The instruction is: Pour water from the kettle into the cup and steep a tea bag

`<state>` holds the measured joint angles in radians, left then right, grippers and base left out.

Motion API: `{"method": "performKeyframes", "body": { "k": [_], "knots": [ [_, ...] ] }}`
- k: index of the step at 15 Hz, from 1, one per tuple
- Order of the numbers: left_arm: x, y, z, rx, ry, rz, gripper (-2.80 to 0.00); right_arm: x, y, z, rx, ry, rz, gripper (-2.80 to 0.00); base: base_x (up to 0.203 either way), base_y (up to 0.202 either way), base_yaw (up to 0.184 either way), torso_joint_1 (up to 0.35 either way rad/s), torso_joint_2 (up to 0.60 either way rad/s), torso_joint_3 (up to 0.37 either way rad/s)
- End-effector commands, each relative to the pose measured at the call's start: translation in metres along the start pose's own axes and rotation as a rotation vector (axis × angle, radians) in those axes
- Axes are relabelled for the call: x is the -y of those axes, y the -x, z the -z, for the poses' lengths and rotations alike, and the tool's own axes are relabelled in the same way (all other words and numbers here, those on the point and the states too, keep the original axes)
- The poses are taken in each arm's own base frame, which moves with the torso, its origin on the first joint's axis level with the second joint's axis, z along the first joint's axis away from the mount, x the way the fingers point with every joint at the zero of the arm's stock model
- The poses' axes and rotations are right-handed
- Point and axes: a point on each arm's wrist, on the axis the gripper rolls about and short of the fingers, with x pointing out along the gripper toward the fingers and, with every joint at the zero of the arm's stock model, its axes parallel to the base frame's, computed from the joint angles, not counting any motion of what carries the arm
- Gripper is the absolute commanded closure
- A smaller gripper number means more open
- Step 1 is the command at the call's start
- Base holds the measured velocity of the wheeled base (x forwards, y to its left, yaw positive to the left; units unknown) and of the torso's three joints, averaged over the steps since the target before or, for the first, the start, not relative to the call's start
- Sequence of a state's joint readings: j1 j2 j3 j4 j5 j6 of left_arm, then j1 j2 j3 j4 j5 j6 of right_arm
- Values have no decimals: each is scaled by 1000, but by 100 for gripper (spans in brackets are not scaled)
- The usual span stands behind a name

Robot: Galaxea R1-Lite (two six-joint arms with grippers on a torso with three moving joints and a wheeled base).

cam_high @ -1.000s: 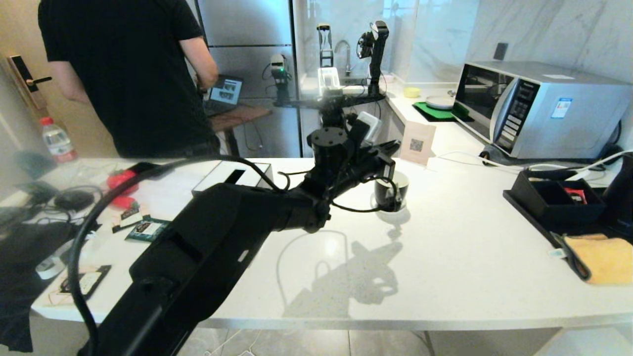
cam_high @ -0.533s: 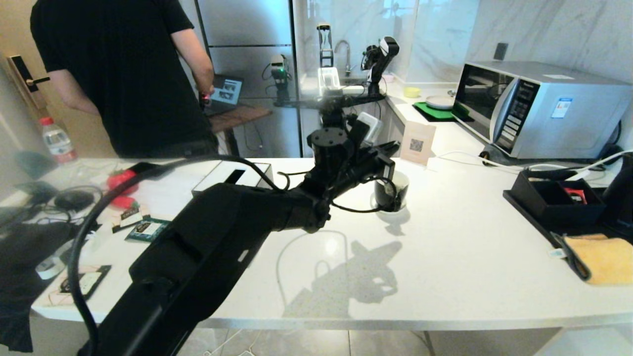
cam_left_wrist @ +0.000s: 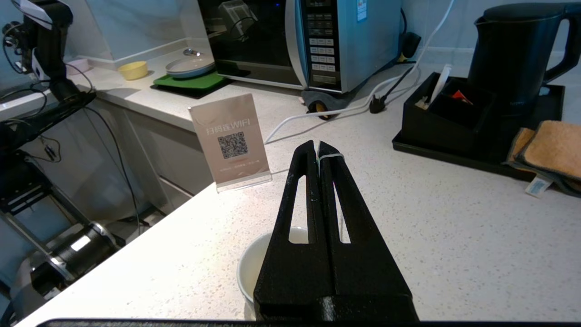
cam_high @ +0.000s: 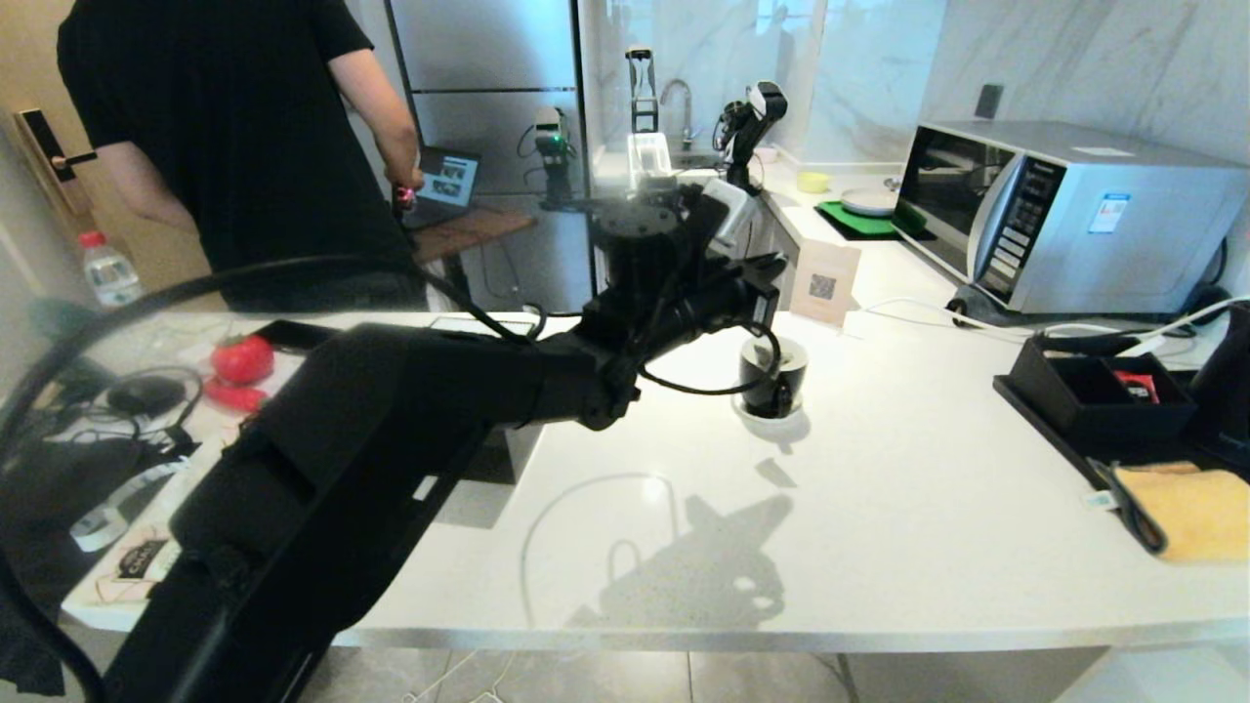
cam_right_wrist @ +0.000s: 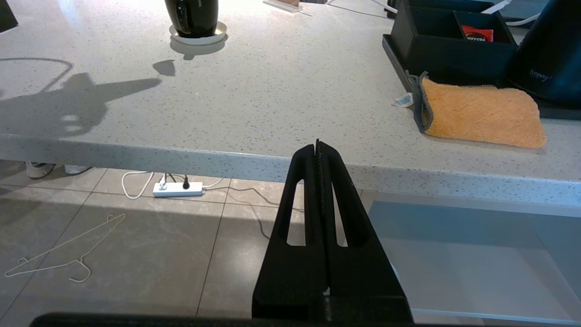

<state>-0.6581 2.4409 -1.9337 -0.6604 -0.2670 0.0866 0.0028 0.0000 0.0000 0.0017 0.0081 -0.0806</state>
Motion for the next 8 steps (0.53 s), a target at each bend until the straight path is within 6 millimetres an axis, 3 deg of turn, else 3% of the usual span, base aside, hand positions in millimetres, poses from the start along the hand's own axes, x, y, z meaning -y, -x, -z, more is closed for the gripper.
{"method": "performKeyframes", "body": {
  "k": [1, 4, 8],
  "knots": [
    [0, 16, -36, 21, -9, -19, 0, 0, 0, 0, 0, 1, -1, 0, 0, 0, 0, 0, 0, 0],
    [2, 41, -51, -24, 0, -47, 0, 0, 0, 0, 0, 1, 0, 0, 0, 0, 0, 0, 0, 0],
    [10, 91, -70, -101, -3, -89, 0, 0, 0, 0, 0, 1, -1, 0, 0, 0, 0, 0, 0, 0]
  ]
}}
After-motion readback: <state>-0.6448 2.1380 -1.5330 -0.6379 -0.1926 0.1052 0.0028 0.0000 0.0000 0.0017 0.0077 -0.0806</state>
